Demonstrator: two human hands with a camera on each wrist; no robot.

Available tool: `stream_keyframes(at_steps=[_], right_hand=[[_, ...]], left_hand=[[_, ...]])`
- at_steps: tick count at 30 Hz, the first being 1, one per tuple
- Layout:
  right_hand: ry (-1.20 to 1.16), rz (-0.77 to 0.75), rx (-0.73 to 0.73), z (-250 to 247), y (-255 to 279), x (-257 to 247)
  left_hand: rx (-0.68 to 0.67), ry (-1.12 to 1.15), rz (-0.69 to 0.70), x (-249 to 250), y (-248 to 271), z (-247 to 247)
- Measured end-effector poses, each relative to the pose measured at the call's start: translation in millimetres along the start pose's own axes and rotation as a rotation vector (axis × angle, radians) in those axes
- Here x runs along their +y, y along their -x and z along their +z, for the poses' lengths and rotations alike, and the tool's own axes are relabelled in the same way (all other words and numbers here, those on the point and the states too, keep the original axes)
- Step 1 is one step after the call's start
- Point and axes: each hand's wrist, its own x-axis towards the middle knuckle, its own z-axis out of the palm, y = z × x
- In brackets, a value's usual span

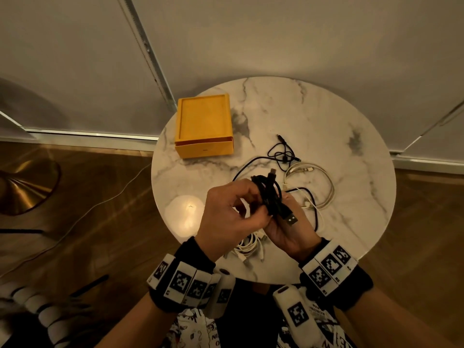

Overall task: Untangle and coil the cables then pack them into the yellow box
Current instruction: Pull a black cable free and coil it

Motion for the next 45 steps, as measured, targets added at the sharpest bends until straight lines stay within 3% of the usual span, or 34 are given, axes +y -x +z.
stream_keyframes(at_steps=[2, 5, 7, 9, 16, 21, 25, 27, 31, 34, 37, 41, 45], right_hand=[[0.022, -0.045, 0.009, 4.1, -2.3, -5.8], [0.164, -0.151, 0.051, 11.6, -6.5, -13.7], [0.350, -0.272, 0.081, 9.6, -8.1, -16.1], [0.597, -0.391, 0.097, 9.7, -7.5, -22.2], [0.897, -0.492, -0.020, 0.0, -9.0, -34.8], [1.103, -0.422, 0.097, -24.1, -15.3, -29.3], [1.267, -0.402, 0.093, -41.8, -21.2, -13.3], [1.215, -0.252, 0.055, -50.8, -23.8, -0.8], [0.945, 0.168, 0.038, -72.4, -26.2, 21.8], [0.921, 0.306, 0.038, -84.9, -26.9, 35.4], [0.986, 0.304, 0.118, -89.8, -31.7, 47.2], [1.087, 0.263, 0.217, -97.0, -36.3, 53.8], [1.435, 0.149, 0.215, -105.6, -31.5, 62.9]], left_hand=[[0.136, 0.199, -0.189, -4.3, -2.2, 7.2], [0.313, 0.544, -0.593, -12.0, -7.3, 15.9], [0.280, 0.664, -0.787, -14.2, -9.3, 17.5], [0.208, 0.702, -0.869, -14.1, -9.2, 17.3], [0.102, 0.577, -0.900, -16.3, -10.6, 5.6], [0.010, 0.586, -0.897, -28.1, -7.5, -8.3], [-0.079, 0.174, -0.783, -44.0, 6.7, -11.4], [-0.102, 0.032, -0.791, -59.5, 13.0, -18.7], [-0.061, 0.089, -0.984, -88.7, 26.0, -32.4], [-0.095, -0.005, -1.027, -104.6, 40.7, -31.5], [-0.167, -0.201, -0.998, -114.8, 48.3, -28.3], [-0.235, -0.300, -0.987, -124.1, 48.2, -24.8], [-0.300, -0.522, -0.940, -140.1, 54.0, -19.6]])
